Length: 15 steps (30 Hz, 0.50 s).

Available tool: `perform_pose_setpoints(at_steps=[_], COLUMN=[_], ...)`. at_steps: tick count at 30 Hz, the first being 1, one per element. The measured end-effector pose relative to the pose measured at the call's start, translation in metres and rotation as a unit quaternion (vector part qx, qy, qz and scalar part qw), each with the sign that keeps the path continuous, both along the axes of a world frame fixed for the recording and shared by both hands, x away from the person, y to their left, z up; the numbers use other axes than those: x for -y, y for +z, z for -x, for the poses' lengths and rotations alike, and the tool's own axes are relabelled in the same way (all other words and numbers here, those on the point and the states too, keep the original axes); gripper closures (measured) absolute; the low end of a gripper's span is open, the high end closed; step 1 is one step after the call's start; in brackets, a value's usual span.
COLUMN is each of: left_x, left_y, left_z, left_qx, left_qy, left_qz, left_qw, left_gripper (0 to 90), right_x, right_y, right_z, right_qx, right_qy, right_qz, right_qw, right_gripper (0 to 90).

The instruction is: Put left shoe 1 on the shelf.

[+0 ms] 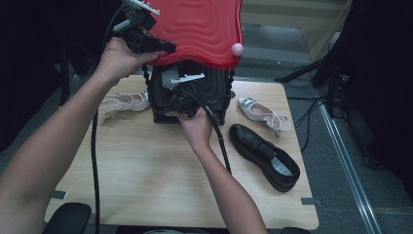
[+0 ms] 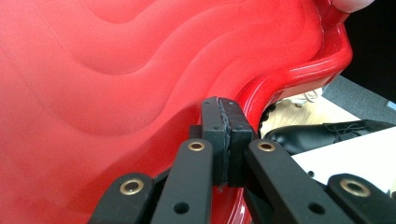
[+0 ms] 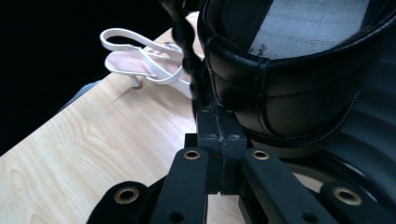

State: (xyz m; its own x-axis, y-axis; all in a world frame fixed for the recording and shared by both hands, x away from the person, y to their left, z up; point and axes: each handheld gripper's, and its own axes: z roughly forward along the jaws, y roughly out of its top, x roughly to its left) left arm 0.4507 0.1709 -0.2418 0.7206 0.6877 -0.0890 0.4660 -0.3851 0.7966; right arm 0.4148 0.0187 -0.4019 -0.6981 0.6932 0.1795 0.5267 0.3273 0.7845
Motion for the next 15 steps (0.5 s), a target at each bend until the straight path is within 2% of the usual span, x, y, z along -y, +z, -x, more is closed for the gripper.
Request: perform_pose_setpoints(at_steps=[6,8,10,15], left_x=[0.0,0.0,0.001,0.001], left_y=[0.0,0.0,0.001,0.002], left_z=[0.0,0.0,0.0,0.001], left_qx=[0.001,0.001,-0.006,-0.003], left_qy=[0.0,0.003,0.01,0.017], left_qz=[-0.001,-0.001,0.002,0.002], left_qw=[1.0,1.0,0.9999,0.9999], left_gripper=[90.0,90.0,90.0,87.5], right_x=[-0.002,0.002,0.007,0.021], right_y=[-0.004,-0.004,-0.001,0.007], right_z=[-0.006,-0.004,-0.001,0.015], right_qx=[-0.003,0.003,-0.001,0.011], right_qy=[-0.003,-0.004,0.003,0.029], right_qz=[0.011,0.002,-0.009,0.001], right_qw=[0.9999,1.0,1.0,0.9995], right_gripper=[90.0,90.0,90.0,86.4])
